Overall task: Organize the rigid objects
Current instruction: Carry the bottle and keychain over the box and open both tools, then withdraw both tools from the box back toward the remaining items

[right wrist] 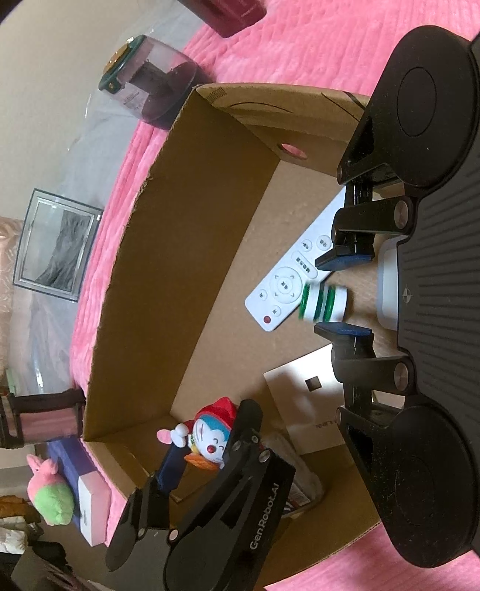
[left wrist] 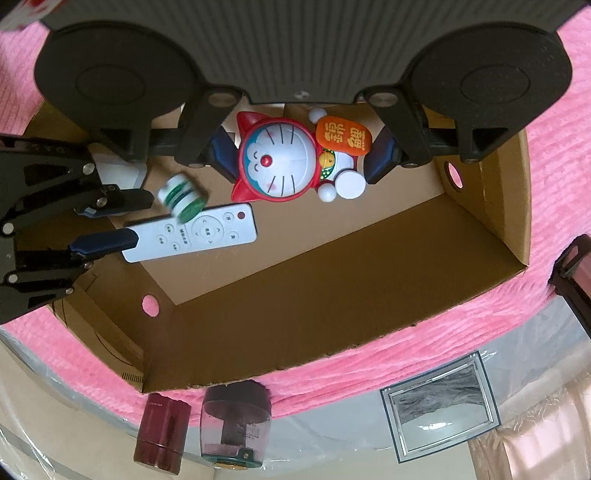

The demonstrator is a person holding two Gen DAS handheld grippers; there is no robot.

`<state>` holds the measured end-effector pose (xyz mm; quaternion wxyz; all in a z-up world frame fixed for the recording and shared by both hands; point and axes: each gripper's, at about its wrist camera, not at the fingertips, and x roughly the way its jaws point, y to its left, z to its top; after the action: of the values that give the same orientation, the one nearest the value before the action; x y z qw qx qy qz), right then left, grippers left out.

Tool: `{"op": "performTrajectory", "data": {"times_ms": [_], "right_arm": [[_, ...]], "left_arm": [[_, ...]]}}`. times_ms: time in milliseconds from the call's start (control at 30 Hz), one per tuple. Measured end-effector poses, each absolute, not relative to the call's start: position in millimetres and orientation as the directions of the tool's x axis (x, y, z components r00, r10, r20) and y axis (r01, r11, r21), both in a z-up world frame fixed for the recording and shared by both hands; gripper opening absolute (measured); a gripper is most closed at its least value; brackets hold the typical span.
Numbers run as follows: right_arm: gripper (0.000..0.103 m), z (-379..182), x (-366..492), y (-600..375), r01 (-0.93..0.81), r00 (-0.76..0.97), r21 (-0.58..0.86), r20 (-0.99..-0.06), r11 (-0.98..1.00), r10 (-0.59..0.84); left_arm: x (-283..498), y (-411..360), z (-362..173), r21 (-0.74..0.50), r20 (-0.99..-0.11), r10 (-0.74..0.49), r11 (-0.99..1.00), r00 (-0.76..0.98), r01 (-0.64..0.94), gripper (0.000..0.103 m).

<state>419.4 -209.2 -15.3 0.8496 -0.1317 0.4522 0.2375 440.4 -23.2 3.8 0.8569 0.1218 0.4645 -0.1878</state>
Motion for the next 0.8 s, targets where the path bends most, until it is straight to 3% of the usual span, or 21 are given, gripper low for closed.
{"op": "performTrajectory", "data": {"times_ms": [367,800], "right_arm": [[0.027,-1,402,-218,-0.501,0.53,0.02,-0.783,0.865,0.325],[0.027,55,331,-237,-0.478,0.628,0.08,-0.666,0.875,0.403]], "left_arm": [[435,-24,19,0.059,-0.803,-0.192,0.916,0.564,0.397,0.07],[353,-9,77,0.012,-0.71,-0.242,0.935,0.662,0.355,0.07]]}}
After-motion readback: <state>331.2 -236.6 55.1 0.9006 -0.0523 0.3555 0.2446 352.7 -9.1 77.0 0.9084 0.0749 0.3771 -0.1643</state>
